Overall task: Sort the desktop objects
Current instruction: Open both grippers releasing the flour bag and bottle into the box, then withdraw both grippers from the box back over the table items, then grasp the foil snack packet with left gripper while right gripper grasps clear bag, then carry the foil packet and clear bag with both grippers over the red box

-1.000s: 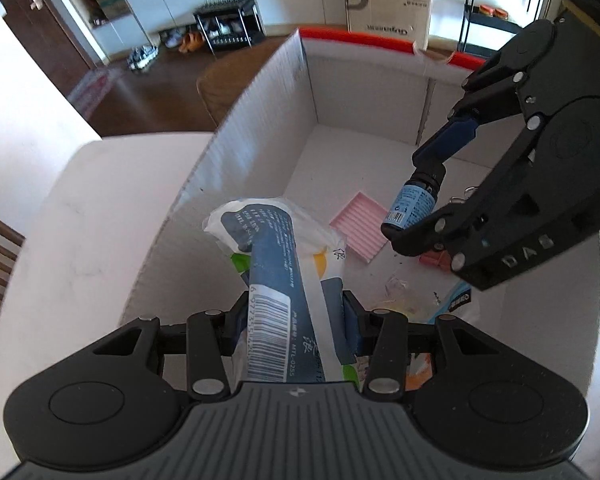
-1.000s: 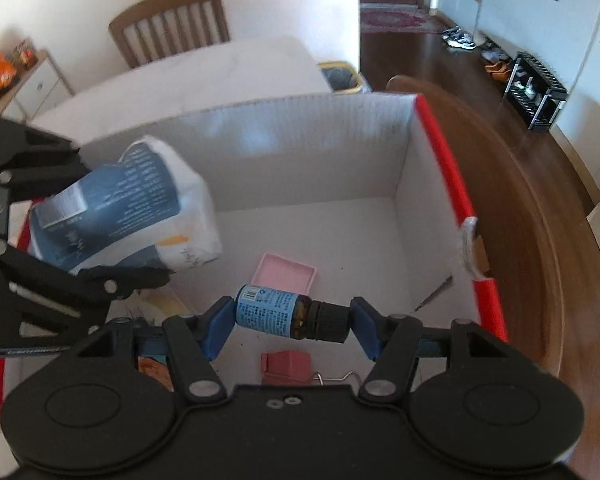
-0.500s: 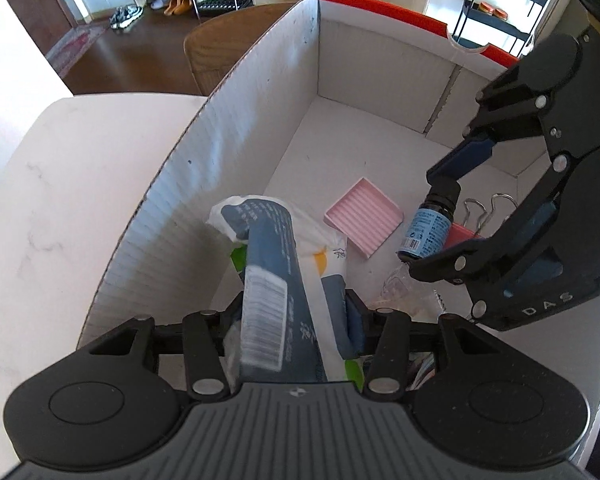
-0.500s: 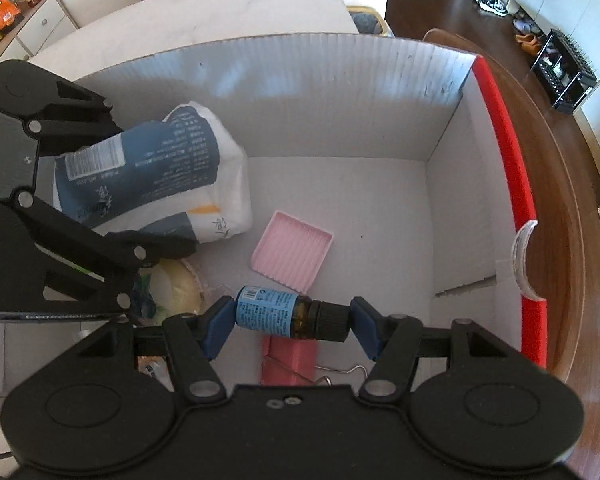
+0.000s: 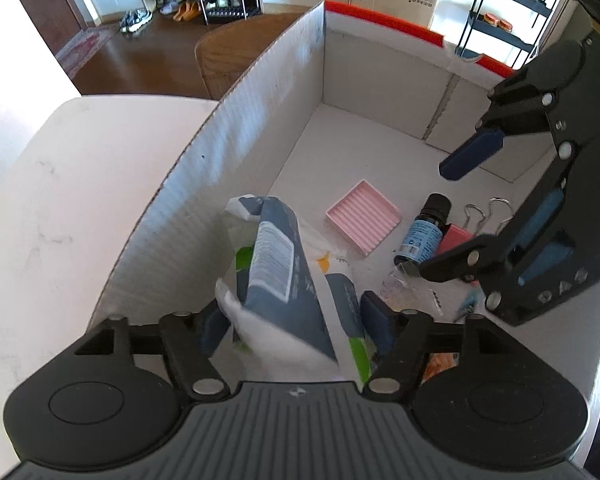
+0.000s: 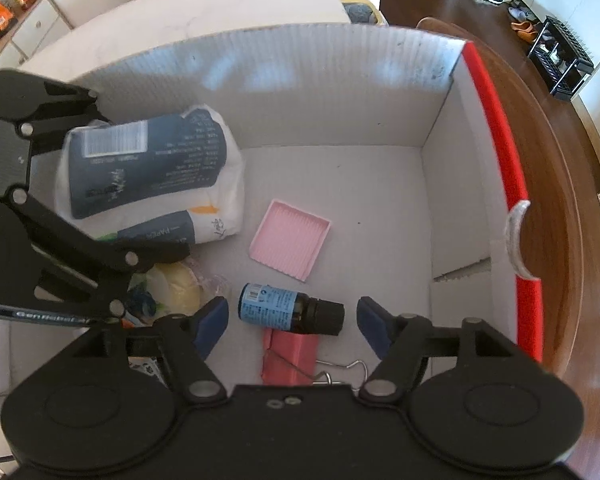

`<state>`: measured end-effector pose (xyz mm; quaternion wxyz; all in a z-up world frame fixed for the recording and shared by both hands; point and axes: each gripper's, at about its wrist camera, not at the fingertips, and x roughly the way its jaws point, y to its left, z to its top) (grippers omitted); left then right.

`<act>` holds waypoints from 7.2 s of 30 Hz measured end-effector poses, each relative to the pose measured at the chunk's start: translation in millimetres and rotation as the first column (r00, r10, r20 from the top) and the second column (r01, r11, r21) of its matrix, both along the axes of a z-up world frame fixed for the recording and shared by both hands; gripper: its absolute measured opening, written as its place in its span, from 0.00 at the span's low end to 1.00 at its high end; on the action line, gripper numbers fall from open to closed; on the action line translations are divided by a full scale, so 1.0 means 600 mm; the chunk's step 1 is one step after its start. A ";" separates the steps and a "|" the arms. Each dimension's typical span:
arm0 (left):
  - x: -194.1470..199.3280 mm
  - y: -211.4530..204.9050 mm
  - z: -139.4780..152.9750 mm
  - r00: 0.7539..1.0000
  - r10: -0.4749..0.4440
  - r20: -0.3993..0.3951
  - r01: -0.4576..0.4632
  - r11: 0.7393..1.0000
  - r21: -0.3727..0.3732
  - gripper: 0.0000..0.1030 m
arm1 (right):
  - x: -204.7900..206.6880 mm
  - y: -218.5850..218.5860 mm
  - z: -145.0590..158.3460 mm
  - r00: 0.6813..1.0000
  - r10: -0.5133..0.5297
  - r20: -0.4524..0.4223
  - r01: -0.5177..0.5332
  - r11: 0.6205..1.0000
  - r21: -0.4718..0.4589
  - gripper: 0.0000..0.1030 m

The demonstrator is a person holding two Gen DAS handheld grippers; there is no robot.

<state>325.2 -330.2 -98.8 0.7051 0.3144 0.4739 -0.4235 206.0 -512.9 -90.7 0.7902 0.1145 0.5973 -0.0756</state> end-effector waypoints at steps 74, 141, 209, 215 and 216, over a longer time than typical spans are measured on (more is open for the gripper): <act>-0.302 0.607 0.144 0.850 0.525 0.043 -0.434 0.744 -0.508 0.84 | -0.115 0.451 0.123 0.853 0.156 0.499 -0.142 0.988 -0.068 0.93; -0.163 0.720 -0.069 0.815 0.580 -0.025 -0.559 0.773 -0.298 0.74 | 0.108 0.597 -0.086 0.922 0.219 0.318 -0.179 0.972 -0.152 0.50; -0.280 0.452 0.157 0.760 0.648 -0.051 -0.593 0.659 -0.464 0.55 | -0.162 0.254 0.140 0.833 0.099 0.545 -0.064 0.994 -0.084 0.38; -0.265 0.367 0.164 0.809 0.587 -0.030 -0.530 0.707 -0.468 0.55 | -0.182 0.191 0.140 0.835 0.060 0.546 -0.009 0.995 -0.095 0.38; -0.263 0.352 0.165 0.819 0.574 -0.025 -0.517 0.716 -0.469 0.55 | -0.184 0.182 0.140 0.836 0.054 0.546 -0.001 0.995 -0.096 0.38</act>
